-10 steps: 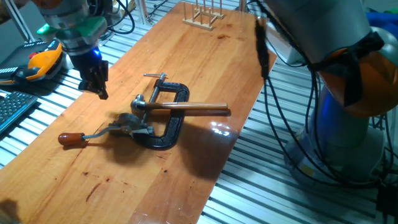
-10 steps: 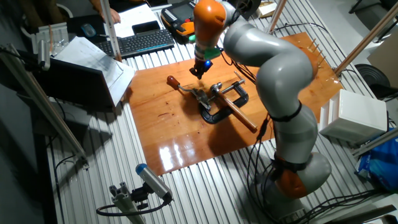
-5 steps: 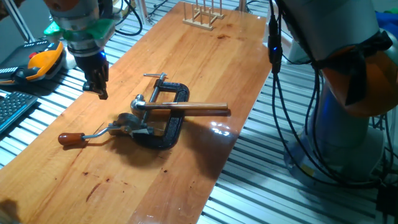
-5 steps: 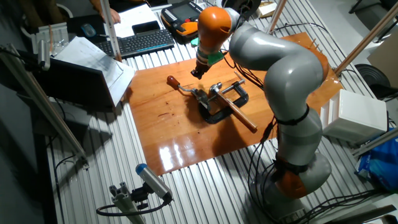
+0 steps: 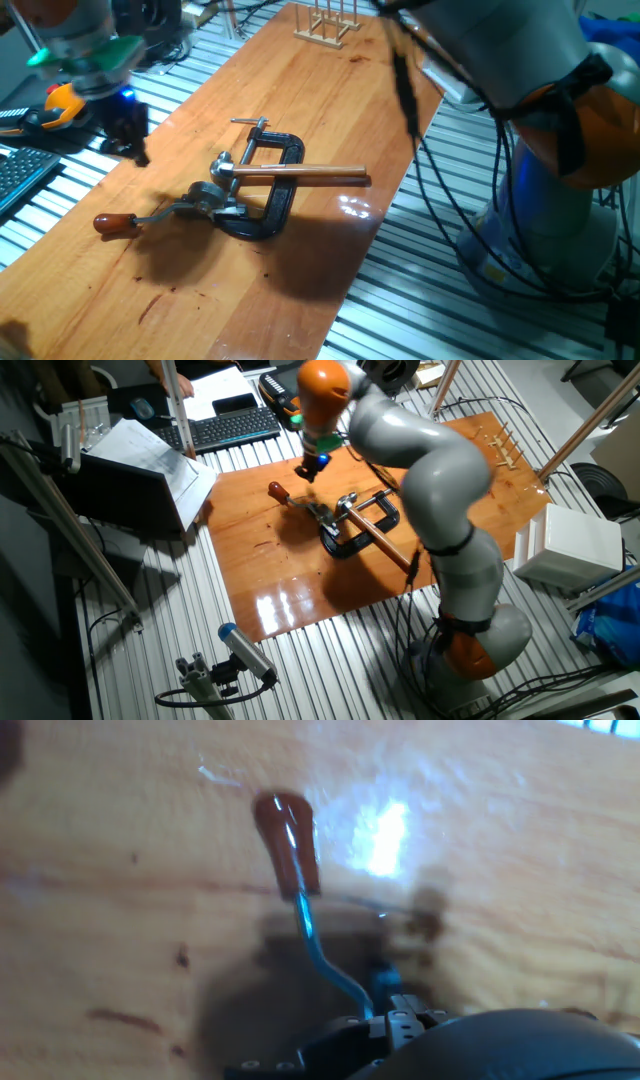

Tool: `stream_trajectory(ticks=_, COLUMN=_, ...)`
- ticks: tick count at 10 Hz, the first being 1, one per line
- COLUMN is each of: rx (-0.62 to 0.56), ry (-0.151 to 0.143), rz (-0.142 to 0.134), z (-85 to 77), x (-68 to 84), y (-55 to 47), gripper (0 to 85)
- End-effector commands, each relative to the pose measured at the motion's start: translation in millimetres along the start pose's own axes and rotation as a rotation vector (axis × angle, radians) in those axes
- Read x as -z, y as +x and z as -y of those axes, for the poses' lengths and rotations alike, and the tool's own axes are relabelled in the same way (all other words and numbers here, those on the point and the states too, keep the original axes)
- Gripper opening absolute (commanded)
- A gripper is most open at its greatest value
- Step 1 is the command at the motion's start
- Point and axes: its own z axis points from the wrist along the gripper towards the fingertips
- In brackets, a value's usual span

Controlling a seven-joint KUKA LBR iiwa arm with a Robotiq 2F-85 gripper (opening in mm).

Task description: Pull up the lever

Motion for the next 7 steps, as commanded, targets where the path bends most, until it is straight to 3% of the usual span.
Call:
stream_trajectory(ticks=1, rx=0.010, ry=0.005, rz=-0.003, z=-5.5, x=-13.2, y=-15.6, gripper=34.0)
stream_trajectory(ticks=3, rx=0.024, ry=-0.007, rz=-0.024, z=-13.8, x=-35.9, y=-30.0, gripper=34.0)
stream_trajectory(ticks=7, rx=0.037, ry=-0.011, rz=-0.026, z=-23.6, x=-69.2, y=-34.0, gripper=34.0)
